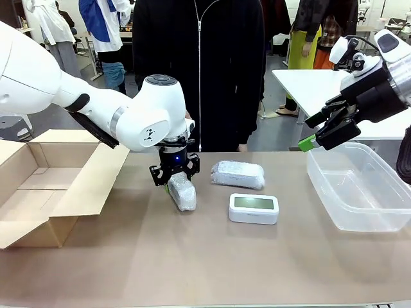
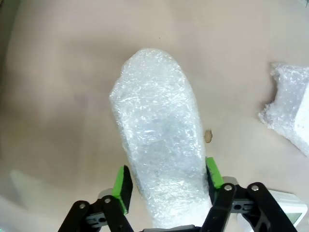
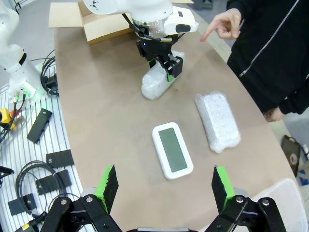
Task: Separate and place wrapped and unwrapped clocks.
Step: Pick up the Digital clock indicated by the person.
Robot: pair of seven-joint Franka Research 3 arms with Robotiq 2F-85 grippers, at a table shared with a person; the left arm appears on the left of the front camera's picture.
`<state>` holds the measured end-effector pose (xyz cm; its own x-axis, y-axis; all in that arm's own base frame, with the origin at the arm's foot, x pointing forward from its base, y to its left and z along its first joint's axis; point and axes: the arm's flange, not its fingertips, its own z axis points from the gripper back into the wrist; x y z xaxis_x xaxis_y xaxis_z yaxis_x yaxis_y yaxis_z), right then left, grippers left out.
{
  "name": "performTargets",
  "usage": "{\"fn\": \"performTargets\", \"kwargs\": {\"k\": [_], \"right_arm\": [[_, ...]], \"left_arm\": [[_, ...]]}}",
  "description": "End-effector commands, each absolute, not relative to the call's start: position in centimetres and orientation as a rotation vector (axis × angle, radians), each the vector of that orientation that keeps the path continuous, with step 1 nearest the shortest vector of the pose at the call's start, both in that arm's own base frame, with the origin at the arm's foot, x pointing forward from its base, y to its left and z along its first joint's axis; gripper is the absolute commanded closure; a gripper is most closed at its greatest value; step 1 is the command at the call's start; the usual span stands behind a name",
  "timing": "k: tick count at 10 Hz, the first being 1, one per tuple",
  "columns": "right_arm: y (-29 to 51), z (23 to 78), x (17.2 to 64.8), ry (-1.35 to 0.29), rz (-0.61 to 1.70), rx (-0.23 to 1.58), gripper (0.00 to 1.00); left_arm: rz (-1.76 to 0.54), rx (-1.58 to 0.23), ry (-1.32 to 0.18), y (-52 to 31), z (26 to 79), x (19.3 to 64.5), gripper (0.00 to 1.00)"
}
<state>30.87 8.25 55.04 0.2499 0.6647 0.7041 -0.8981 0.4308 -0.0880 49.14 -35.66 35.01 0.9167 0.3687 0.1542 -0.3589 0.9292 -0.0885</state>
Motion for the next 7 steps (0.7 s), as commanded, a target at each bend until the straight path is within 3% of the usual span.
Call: {"fn": "performTargets", "kwargs": {"k": [1, 2, 3, 4, 5, 6, 7], "right_arm": [[8.2, 54.8, 31.0, -0.754, 1.11, 0.393, 0.0], [8.2, 54.8, 31.0, -0.754, 1.11, 0.393, 0.0], [8.2, 54.8, 31.0, -0.754, 1.11, 0.393, 0.0], [8.2, 54.8, 31.0, -0.754, 1.11, 0.393, 0.0], [8.2, 54.8, 31.0, -0.754, 1.11, 0.393, 0.0], [8.2, 54.8, 31.0, -0.754, 1.11, 0.393, 0.0], [8.2, 54.8, 31.0, -0.754, 1.11, 0.393, 0.0]], "left_arm": [[0.415, -0.033, -0.186, -36.2, 35.0, 49.3, 0.4], [0.415, -0.033, -0.185, -36.2, 35.0, 49.3, 0.56], [0.414, -0.032, -0.183, -36.2, 35.1, 49.3, 0.6], [0.411, -0.033, -0.182, -36.2, 35.0, 49.3, 0.76], [0.409, -0.037, -0.181, -36.2, 35.0, 49.3, 0.8], [0.406, -0.043, -0.185, -36.0, 35.3, 49.2, 0.96], [0.383, -0.045, -0.237, -35.2, 37.3, 48.2, 0.95]]}}
